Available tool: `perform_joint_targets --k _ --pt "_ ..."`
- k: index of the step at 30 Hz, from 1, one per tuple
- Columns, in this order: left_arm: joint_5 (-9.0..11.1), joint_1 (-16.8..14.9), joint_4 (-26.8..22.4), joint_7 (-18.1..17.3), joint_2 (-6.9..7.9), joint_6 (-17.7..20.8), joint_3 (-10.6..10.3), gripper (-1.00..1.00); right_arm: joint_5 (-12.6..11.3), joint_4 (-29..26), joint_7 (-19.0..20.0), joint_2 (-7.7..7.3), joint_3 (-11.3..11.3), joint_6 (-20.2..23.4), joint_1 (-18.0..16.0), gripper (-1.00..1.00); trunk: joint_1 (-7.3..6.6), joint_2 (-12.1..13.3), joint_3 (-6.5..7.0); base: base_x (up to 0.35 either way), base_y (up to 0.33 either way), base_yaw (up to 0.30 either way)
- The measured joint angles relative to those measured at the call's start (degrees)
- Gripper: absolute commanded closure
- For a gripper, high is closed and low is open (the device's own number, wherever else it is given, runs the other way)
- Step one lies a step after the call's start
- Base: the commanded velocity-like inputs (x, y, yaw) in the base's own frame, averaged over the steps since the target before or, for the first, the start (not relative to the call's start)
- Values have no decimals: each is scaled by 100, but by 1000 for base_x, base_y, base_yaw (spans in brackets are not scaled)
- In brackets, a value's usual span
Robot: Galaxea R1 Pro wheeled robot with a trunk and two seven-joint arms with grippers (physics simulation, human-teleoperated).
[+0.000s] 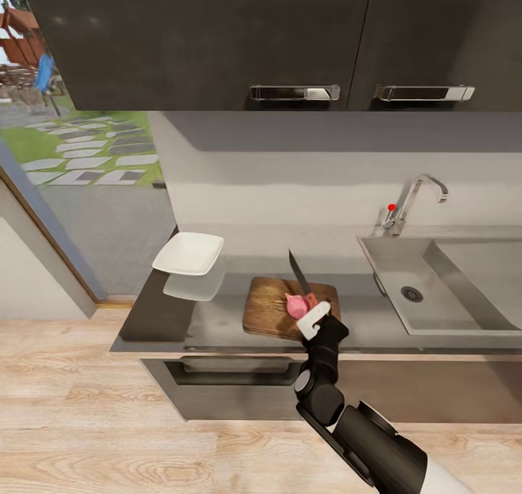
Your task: In the kitchen, take the Vidalia onion out of the sink, dice it on the chopping board with the paring knife, put the diced onion into the bowl on the countertop, then place both the paring knife and the chopping board into the sink.
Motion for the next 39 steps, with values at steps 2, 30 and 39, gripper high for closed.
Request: perform_joint_targets --k 2,30,39 --pt "0 0 0 0 0 0 0 -100 0 7 0 0 34 -1 0 100 0 0 0 0 0 0" --pt "0 0 0 0 -2 0 0 -100 25 72 -22 205 451 22 0 100 0 0 0 -42 -78 0" --pt "-1 0 -3 1 0 0 0 -100 74 605 -153 378 655 23 0 100 -4 -3 -1 26 -7 0"
